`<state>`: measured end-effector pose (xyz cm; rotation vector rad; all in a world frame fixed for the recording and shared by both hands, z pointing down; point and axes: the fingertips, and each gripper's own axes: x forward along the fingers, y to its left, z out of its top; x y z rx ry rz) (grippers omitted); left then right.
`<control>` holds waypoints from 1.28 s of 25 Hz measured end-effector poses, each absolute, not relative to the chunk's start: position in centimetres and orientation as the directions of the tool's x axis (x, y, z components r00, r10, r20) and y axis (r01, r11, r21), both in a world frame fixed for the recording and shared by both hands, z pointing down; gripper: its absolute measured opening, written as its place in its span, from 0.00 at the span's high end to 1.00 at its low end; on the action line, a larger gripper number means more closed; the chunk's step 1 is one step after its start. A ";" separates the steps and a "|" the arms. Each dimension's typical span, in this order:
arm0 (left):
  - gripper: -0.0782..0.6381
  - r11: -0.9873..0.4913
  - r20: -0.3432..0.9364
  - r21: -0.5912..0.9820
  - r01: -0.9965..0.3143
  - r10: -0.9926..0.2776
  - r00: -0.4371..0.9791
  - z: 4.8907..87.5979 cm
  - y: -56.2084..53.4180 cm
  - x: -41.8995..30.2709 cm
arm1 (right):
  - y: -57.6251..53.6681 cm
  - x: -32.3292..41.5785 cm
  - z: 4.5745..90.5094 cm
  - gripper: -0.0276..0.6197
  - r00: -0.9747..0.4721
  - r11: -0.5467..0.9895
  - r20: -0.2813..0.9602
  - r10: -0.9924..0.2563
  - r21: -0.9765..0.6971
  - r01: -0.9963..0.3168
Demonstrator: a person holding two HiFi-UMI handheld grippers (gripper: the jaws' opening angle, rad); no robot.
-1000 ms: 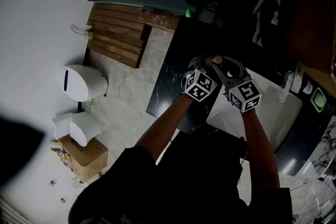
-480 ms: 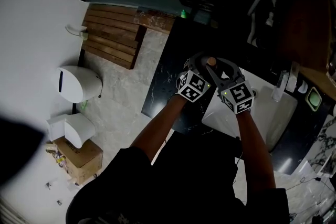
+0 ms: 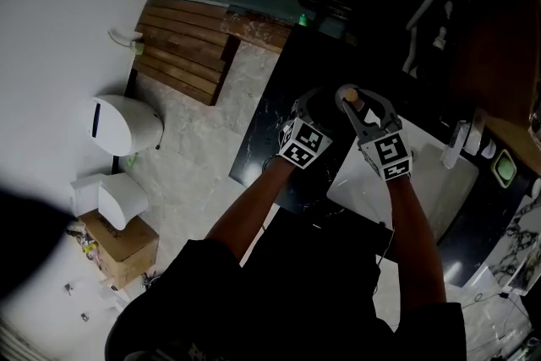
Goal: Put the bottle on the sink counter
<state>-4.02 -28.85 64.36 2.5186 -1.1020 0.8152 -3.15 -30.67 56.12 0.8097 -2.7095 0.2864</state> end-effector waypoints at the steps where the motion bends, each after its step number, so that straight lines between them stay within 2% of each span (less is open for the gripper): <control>1: 0.33 -0.667 0.593 0.026 -0.745 -0.589 0.549 64.4 -28.5 -4.4 | -30.5 -3.2 56.2 0.74 -0.795 0.823 0.338 -0.504 -0.093 -0.561; 5: 0.33 -0.639 0.589 0.048 -0.768 -0.603 0.538 64.3 -27.1 -6.0 | -30.4 -3.1 56.6 0.73 -0.795 0.827 0.329 -0.509 -0.070 -0.558; 11: 0.33 -0.569 0.508 0.122 -0.813 -0.668 0.544 61.6 -24.9 -8.1 | -29.8 -2.8 56.7 0.73 -0.791 0.824 0.347 -0.503 -0.083 -0.560; 18: 0.33 -0.518 0.413 0.242 -0.820 -0.710 0.570 58.0 -22.0 -8.5 | -26.5 -0.4 56.0 0.69 -0.735 0.768 0.386 -0.558 -0.095 -0.633; 25: 0.33 -0.623 0.353 0.274 -0.733 -0.643 0.679 53.9 -19.9 -4.4 | -20.8 3.5 52.7 0.68 -0.665 0.664 0.361 -0.654 -0.148 -0.733; 30: 0.33 -0.733 0.263 0.280 -0.620 -0.562 0.784 49.5 -17.7 -1.3 | -15.9 7.1 48.5 0.69 -0.582 0.525 0.271 -0.766 -0.257 -0.811; 31: 0.36 -0.761 0.224 0.277 -0.587 -0.543 0.810 48.3 -17.1 -0.9 | -14.9 7.5 47.5 0.69 -0.563 0.504 0.262 -0.784 -0.263 -0.823; 32: 0.48 -0.790 0.186 0.268 -0.551 -0.519 0.834 47.2 -16.4 -0.4 | -13.9 7.9 46.7 0.69 -0.544 0.485 0.263 -0.796 -0.260 -0.835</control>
